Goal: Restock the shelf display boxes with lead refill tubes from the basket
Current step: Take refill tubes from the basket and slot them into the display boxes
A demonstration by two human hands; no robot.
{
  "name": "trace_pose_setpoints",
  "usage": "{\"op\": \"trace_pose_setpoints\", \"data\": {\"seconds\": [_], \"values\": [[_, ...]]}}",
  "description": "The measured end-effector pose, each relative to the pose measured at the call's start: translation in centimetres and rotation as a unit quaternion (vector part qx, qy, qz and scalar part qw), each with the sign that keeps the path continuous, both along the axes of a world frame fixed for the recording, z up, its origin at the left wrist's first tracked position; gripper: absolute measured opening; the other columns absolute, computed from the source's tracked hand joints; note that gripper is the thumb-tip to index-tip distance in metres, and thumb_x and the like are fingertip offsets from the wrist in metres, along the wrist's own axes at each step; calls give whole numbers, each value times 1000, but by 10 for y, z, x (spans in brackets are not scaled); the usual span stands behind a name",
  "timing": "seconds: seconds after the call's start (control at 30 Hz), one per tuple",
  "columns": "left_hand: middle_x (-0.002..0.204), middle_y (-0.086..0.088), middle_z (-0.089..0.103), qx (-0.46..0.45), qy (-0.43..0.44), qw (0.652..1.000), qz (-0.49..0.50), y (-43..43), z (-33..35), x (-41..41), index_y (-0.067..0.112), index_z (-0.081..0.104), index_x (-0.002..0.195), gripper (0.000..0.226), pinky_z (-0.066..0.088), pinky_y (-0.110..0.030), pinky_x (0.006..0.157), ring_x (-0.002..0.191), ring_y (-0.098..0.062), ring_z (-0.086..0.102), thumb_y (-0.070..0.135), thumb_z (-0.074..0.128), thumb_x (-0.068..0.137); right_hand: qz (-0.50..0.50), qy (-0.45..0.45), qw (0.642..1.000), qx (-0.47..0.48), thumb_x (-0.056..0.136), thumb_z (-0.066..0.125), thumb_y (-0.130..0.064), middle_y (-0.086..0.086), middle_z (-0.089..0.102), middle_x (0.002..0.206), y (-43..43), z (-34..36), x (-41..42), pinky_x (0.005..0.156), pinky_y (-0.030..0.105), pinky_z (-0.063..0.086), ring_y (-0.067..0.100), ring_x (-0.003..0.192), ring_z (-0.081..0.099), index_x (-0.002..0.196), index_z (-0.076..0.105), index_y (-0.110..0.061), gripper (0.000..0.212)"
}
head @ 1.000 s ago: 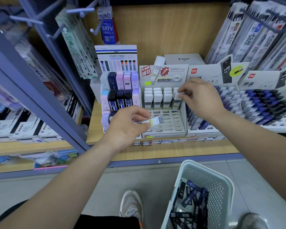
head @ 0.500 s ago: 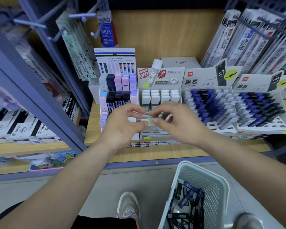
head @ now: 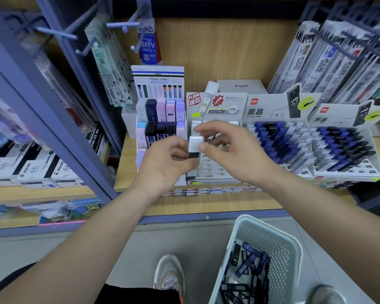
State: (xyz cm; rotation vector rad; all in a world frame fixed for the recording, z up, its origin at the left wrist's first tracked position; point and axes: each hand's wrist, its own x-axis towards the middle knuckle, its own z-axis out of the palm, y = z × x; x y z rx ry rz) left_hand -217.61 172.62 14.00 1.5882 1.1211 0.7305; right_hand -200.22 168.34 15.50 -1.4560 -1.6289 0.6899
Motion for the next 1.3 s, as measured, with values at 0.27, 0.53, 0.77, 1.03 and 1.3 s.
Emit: {"op": "trace_pose_setpoints", "data": {"seconds": [0.27,0.53,0.77,1.03,1.3], "values": [[95,18,66,187,182,965,18,15,4,-22,31,66,102,23,45,-14,70,85,-6,62,22,78,84,-57,-81,994,34,88,74,-14,-16,69,85,27,8,16,71,12,50,5,74,66,92,70,-30,17],[113,9,57,269,310,912,-11,24,-7,-35,27,65,119,33,44,-29,92,108,-14,55,29,73,87,-94,-141,986,5,90,71,-16,-14,64,83,50,-25,24,75,17,50,10,81,67,97,67,-25,12],[129,7,54,239,361,901,-32,23,-15,-33,30,61,124,35,47,-35,92,124,-17,45,32,70,90,-80,-134,987,23,90,71,-16,-14,65,83,54,-32,19,75,24,55,10,80,66,91,63,-30,16],[130,9,53,232,359,903,-36,23,-15,-33,30,62,123,34,45,-32,95,123,-15,47,32,70,90,-67,-137,988,6,90,73,-18,-6,71,83,49,-34,18,79,25,54,11,80,67,92,70,-22,5],[124,8,55,220,335,915,-39,26,-14,-33,29,62,123,34,46,-32,96,117,-14,52,30,71,90,-84,-232,967,56,93,66,-19,1,65,99,61,-48,12,78,43,55,21,86,63,105,71,-20,14]]}}
